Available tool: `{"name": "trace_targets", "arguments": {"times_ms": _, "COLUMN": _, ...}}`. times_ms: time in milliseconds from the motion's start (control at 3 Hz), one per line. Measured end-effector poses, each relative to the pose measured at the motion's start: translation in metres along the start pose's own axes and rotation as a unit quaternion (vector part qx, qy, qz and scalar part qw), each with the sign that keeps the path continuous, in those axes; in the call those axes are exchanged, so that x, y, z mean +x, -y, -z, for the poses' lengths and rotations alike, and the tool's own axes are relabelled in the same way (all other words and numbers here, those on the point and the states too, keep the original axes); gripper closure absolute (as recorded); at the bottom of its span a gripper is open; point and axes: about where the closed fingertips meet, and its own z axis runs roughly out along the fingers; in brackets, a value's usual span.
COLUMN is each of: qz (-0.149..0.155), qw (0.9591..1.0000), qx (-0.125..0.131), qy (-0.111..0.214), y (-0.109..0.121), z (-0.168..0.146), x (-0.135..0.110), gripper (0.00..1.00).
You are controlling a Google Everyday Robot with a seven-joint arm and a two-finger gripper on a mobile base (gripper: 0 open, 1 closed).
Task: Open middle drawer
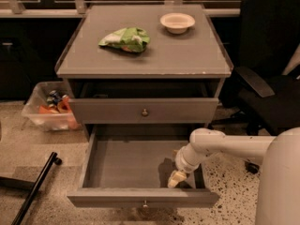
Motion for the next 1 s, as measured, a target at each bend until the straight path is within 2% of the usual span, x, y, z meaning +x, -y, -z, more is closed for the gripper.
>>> {"name": "trace_targets", "arguments": {"times_ms": 333, "qz": 0.000, "qw": 1.0000, "qx": 0.001, "qy": 0.000, "y": 0.003, "z": 0.001, "x": 0.000, "gripper": 0.00}}
{"name": "trace_targets", "arguments": {"times_ms": 667, "qz": 0.007, "qw": 0.9987, "qx": 0.050, "qy": 0.001, "y": 0.002, "z": 0.028, "x": -0.020, "gripper": 0.00}}
{"name": "trace_targets", "arguments": {"times_ms": 1000, "qz": 0.004, "qw": 0.9927, "qx": 0.120, "qy": -0.004, "y": -0.012, "z": 0.059, "x": -0.032, "gripper": 0.00}}
